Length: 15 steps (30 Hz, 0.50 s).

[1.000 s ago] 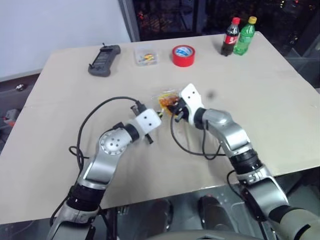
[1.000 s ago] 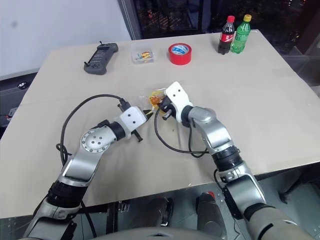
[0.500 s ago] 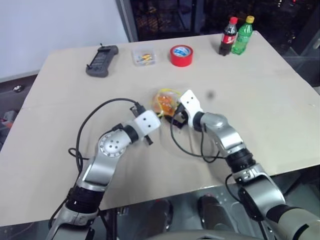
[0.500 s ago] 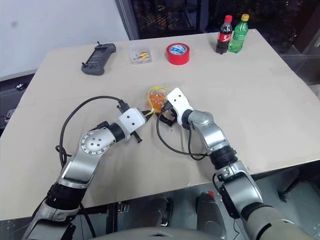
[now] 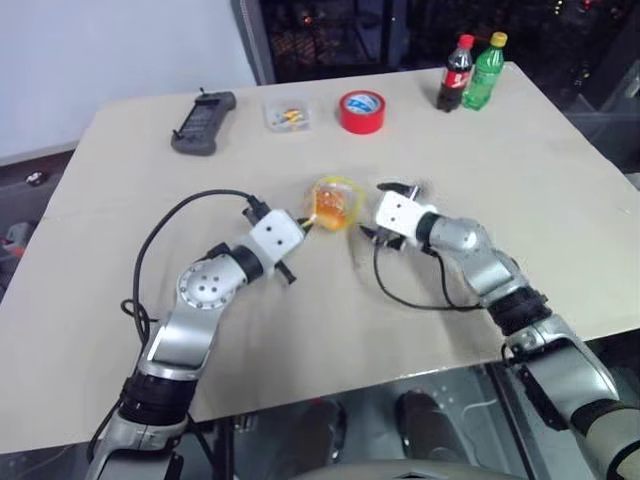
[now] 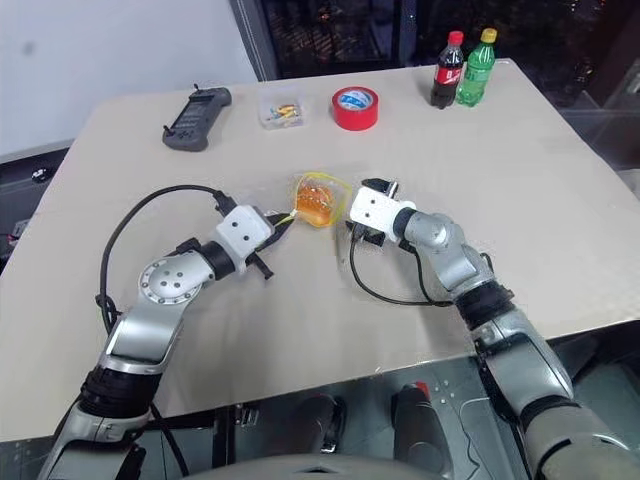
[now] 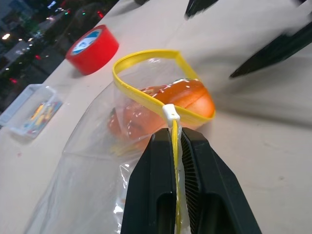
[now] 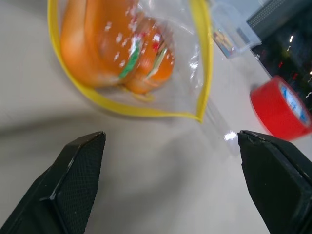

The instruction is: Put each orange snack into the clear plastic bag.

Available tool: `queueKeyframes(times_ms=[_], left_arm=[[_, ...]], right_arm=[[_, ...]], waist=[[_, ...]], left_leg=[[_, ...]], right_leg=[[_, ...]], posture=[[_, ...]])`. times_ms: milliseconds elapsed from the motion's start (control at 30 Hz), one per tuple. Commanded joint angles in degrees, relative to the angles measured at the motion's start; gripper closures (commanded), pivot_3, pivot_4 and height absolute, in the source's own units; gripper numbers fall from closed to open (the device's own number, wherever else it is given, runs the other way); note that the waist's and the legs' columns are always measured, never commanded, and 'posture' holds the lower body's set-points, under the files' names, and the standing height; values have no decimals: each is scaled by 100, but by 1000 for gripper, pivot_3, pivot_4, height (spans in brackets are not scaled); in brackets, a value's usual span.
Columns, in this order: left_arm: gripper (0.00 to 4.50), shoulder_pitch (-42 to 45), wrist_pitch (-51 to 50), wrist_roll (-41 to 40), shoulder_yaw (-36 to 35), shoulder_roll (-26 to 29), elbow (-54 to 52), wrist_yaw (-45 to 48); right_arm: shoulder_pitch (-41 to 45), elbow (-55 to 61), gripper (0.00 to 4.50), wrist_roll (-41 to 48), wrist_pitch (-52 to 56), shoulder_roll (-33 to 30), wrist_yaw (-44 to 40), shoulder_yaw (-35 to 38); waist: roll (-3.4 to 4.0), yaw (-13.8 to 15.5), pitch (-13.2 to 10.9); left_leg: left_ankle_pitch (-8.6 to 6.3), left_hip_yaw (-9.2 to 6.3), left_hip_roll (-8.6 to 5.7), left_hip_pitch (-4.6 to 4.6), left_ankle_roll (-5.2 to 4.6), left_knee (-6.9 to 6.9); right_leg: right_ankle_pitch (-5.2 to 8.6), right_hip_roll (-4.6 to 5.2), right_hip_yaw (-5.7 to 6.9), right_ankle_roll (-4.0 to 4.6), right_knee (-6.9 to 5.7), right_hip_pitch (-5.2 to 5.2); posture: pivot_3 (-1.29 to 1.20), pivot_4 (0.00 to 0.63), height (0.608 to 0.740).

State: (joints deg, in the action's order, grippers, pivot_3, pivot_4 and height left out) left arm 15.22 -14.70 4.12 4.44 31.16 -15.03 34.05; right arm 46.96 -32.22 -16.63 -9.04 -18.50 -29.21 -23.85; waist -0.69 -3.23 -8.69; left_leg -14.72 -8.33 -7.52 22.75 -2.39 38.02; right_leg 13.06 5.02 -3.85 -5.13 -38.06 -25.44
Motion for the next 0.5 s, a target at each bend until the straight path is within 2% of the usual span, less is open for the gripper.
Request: queueKeyframes(times_ms=[33,233,367,500], left_arm=[[4182,3,55,-106,-161,68,-236,8],[4182,-163,64,-160,-187,119,-433,-8],[4182,-271,70,-215,-220,152,-568,25],[4182,-446,173,-386,-334,216,-693,137]], right_arm=[[490,-682,71,-242,-815,151,253,-57],[1081,-1901,71,-519,-1484,433,541,-80],[1340,-2561,1243,-648,-1771,572,651,-66],[1548,-3064,3266,-744,-1972,679,756,-36]], waist=[[0,-17,0],[0,-67,0],[0,-74,0],[1,-90,0]], left_leg=[[0,0,0,0,0,0],[0,-3,0,1,0,-1],[0,-3,0,1,0,-1],[0,-3,0,0,0,-3]], right_leg=[[0,0,0,0,1,0],[0,0,0,0,4,0],[0,-1,0,0,4,0],[0,-2,0,0,3,0]], posture=[[0,150,740],[0,150,740],[0,150,740],[0,150,740]])
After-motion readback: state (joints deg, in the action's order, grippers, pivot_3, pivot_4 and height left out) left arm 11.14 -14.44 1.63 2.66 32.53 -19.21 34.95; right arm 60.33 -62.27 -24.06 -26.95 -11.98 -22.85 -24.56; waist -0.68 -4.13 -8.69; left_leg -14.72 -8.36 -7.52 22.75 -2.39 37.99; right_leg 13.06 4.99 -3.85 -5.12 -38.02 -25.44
